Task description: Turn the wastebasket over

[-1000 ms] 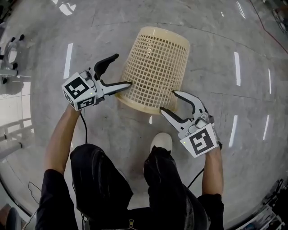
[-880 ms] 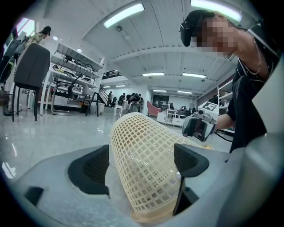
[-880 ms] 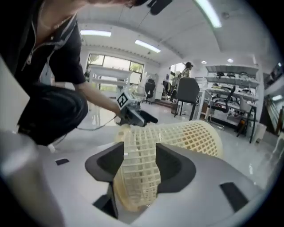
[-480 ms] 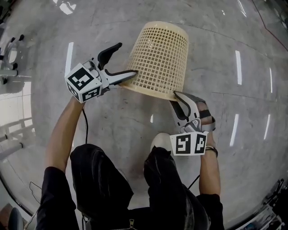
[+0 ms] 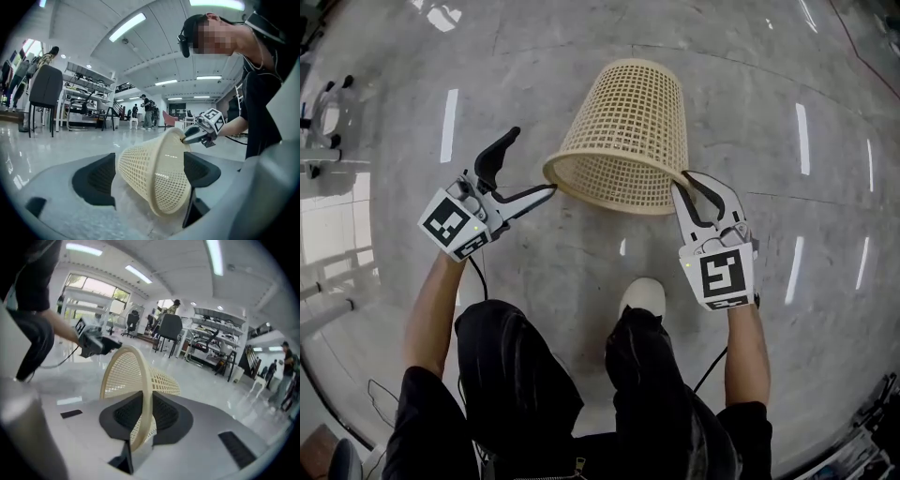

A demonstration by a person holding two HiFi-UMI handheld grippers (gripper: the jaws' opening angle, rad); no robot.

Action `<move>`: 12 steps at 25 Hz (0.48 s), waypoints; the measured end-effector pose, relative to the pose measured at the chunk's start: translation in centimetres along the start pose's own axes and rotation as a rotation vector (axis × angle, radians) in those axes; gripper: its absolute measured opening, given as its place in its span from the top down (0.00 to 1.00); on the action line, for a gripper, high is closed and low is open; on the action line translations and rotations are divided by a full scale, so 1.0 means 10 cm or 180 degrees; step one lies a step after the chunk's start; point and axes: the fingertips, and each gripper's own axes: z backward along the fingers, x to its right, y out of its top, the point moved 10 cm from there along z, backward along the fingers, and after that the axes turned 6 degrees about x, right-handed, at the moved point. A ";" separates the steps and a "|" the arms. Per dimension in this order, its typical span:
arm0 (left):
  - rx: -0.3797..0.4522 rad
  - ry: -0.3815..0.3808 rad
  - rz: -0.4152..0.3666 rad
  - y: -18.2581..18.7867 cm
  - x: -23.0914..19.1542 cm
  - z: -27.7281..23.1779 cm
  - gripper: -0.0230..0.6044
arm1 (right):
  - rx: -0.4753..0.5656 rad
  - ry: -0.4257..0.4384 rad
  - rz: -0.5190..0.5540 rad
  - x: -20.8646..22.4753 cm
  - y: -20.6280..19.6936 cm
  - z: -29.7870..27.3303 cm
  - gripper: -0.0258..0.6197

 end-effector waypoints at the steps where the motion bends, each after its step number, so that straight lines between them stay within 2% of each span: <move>1: -0.0018 -0.0005 -0.0020 0.00 0.04 0.06 0.22 | 0.0055 -0.0003 -0.0260 0.07 0.05 0.01 0.87; 5: -0.0190 -0.0120 -0.0052 -0.06 0.12 0.08 0.22 | 0.0041 0.0046 -0.1130 0.42 0.22 0.05 0.88; 9: -0.0160 -0.0181 -0.0075 0.07 0.19 -0.01 0.24 | -0.0204 0.0124 -0.1972 0.61 0.30 0.06 0.87; 11: -0.0099 -0.0183 -0.0185 0.18 0.22 -0.05 0.30 | -0.0330 0.0137 -0.2544 0.71 0.28 0.06 0.87; 12: -0.0067 -0.0160 -0.0263 0.24 0.23 -0.07 0.37 | -0.0375 0.0126 -0.2846 0.77 0.24 0.06 0.87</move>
